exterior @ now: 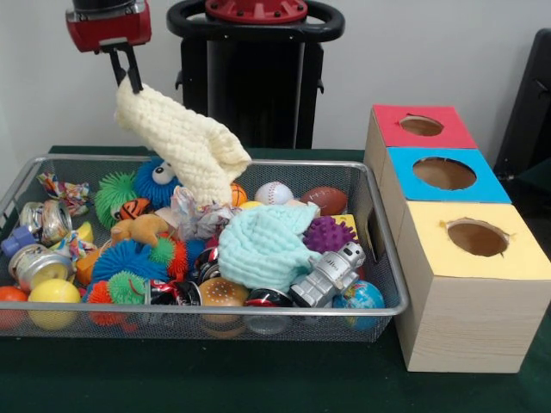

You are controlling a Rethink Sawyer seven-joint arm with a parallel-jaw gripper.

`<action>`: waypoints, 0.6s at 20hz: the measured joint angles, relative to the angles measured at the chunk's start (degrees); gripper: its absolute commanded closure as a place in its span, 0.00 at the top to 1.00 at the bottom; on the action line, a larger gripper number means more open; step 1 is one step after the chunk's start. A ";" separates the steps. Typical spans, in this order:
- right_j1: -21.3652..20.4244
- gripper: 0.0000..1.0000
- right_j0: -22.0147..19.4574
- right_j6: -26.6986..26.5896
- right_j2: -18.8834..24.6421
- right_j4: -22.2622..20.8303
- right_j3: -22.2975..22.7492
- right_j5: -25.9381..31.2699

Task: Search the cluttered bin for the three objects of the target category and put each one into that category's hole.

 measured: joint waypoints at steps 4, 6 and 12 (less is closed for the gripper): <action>0.01 0.00 0.00 -0.88 0.00 -0.06 -1.30 0.01; 0.01 0.00 0.00 -1.03 0.00 -0.06 -1.63 0.01; 0.01 0.00 -0.15 -1.26 -0.01 -0.06 -2.53 0.64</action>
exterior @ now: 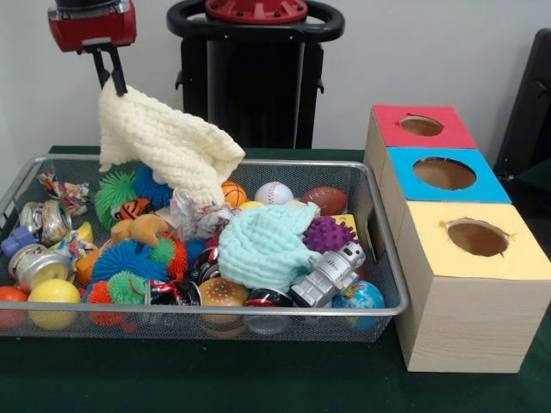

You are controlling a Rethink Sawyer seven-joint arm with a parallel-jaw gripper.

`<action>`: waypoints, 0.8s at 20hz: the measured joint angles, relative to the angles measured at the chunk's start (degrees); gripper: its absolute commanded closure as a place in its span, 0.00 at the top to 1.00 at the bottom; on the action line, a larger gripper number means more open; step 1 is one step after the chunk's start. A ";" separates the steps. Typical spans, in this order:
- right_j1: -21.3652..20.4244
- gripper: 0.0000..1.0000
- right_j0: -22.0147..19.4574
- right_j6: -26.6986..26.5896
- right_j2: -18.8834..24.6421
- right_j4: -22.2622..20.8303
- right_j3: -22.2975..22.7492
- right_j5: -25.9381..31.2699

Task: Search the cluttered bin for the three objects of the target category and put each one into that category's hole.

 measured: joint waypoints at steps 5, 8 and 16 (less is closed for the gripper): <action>0.01 0.00 -0.29 -0.98 0.00 0.00 -1.28 1.51; 0.01 0.00 -0.78 -2.16 0.00 0.00 -2.06 2.22; 0.01 0.00 -1.42 -4.23 0.01 0.00 -2.67 2.43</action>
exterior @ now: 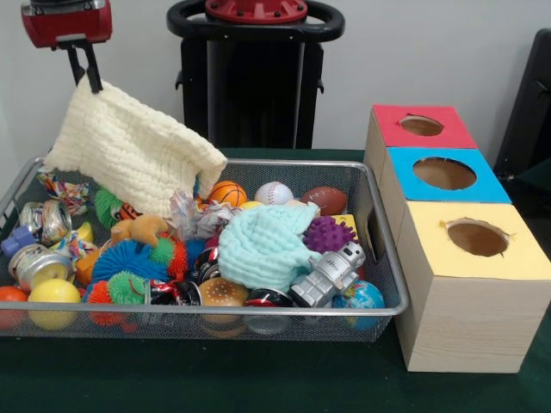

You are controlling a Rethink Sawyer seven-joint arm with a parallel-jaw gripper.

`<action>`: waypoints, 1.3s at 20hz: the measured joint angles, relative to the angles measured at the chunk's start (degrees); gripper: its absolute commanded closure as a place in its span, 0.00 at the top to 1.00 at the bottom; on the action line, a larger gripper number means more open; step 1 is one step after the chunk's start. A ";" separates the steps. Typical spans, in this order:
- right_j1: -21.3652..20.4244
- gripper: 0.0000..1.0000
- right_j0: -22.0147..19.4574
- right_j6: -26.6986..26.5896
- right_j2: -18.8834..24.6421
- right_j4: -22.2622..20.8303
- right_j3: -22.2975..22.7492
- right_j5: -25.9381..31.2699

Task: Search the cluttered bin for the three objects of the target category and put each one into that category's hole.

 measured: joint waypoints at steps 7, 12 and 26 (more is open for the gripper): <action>0.00 0.00 -0.01 -0.13 -0.01 -0.01 0.00 0.01; 0.00 0.00 0.02 -0.13 -0.01 -0.01 0.02 0.01; 0.00 1.00 0.27 -0.13 -0.01 -0.01 0.14 0.01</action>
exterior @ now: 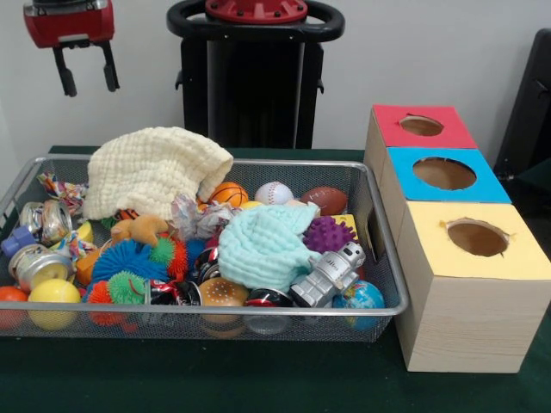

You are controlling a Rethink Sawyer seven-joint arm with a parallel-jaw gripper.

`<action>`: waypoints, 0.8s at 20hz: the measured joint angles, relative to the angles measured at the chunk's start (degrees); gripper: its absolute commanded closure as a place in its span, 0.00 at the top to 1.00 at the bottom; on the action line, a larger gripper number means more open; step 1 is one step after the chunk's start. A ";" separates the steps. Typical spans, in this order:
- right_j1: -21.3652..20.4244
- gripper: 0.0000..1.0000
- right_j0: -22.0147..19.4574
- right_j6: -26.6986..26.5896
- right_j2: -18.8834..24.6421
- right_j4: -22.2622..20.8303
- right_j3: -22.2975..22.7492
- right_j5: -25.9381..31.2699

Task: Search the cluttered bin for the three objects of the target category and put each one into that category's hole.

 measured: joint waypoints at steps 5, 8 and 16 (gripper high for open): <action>0.00 1.00 0.27 0.00 0.00 0.01 0.11 0.00; -0.05 1.00 0.42 0.00 0.00 0.00 0.30 0.00; -2.49 1.00 4.98 0.00 -0.26 -0.01 3.35 -2.08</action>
